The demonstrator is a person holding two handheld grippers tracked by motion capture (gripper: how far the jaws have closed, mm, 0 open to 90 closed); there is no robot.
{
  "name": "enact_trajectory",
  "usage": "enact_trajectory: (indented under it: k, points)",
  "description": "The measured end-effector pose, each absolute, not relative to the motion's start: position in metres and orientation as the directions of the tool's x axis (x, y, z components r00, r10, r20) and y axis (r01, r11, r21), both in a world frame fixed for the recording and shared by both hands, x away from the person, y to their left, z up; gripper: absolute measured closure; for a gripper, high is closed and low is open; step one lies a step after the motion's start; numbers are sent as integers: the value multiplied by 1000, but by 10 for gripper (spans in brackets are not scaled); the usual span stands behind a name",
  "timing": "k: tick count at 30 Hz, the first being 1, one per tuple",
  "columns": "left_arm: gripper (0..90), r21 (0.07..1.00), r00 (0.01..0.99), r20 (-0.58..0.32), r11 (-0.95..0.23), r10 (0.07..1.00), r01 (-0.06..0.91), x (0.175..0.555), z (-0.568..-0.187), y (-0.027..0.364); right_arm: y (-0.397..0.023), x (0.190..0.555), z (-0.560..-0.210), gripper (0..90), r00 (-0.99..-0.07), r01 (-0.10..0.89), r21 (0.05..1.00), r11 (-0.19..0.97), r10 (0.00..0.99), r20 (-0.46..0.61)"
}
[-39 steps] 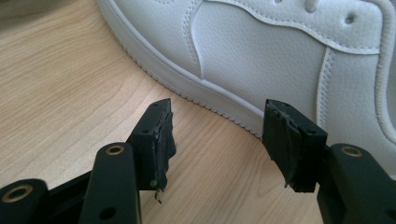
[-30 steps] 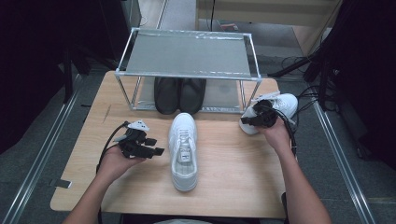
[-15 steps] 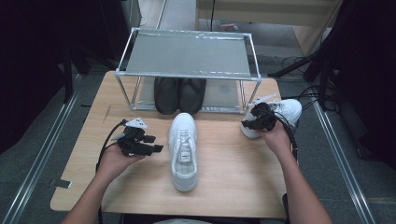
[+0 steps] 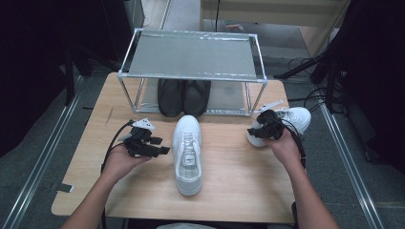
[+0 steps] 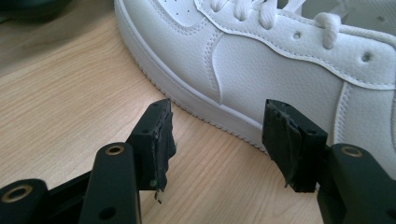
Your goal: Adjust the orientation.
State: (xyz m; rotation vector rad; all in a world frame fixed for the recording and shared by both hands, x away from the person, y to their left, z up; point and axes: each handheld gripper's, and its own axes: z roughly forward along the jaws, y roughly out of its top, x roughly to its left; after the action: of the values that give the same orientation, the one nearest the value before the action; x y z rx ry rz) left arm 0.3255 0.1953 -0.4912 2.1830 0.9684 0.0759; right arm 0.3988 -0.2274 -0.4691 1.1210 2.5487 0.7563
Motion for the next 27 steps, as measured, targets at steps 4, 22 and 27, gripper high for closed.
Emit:
enact_trajectory:
  k: [4,22,27]
  points:
    - [436,648,718,-236,-445,655,619,330,-490,193,-227,390,-466,702,-670,611,564,555,743,-6]
    - [435,648,738,-264,-452,621,613,351,-488,184,-193,338,-457,699,-741,545,576,610,671,-9]
    - [436,653,743,-266,-453,614,608,355,-487,180,-181,324,-457,699,-763,531,577,620,646,9]
